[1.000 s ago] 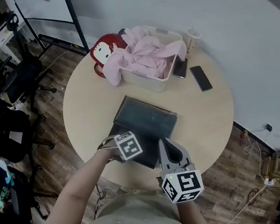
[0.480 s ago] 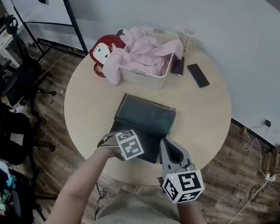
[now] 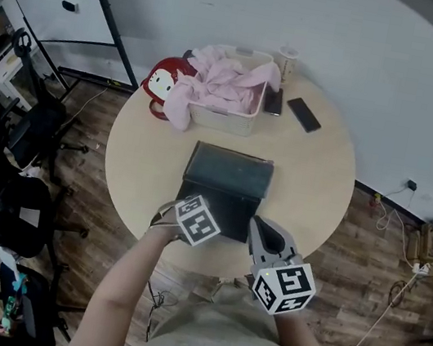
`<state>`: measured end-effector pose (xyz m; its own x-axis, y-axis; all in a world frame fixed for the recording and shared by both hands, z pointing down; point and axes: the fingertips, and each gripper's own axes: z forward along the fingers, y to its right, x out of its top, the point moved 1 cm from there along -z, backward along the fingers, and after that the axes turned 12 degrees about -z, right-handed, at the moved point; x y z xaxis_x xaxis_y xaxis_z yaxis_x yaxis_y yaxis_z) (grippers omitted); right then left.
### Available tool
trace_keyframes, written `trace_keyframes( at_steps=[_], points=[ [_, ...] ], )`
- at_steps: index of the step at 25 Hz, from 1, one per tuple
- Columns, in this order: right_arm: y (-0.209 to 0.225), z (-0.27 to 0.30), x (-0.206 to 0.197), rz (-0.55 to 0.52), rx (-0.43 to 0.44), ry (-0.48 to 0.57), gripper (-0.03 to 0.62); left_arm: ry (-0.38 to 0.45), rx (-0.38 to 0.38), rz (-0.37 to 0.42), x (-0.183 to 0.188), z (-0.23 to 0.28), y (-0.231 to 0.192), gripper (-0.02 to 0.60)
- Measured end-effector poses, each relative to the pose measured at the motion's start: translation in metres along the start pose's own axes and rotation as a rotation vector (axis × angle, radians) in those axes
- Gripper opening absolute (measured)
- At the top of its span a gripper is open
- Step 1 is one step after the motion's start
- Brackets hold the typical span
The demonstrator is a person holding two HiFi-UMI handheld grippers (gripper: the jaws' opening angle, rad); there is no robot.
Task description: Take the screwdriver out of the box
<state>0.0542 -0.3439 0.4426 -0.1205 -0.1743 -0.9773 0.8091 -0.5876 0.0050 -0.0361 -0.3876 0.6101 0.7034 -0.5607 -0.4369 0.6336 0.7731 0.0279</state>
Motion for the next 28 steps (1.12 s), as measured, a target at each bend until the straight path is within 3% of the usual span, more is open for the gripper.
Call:
trace_keyframes(
  at_steps=[9,17,28],
  points=[
    [-0.033,-0.032,-0.001,-0.007,-0.026,0.011,0.002,0.145,0.05,-0.007,0.003,-0.04,0.017,0.052],
    [-0.077,-0.072,-0.007,-0.02,-0.053,0.022,0.002,0.248,0.083,-0.047,-0.025,-0.082,0.051,0.052],
    [-0.126,-0.121,-0.017,-0.045,-0.053,0.012,0.002,0.463,0.133,-0.2,-0.064,-0.152,0.101,0.052]
  ],
)
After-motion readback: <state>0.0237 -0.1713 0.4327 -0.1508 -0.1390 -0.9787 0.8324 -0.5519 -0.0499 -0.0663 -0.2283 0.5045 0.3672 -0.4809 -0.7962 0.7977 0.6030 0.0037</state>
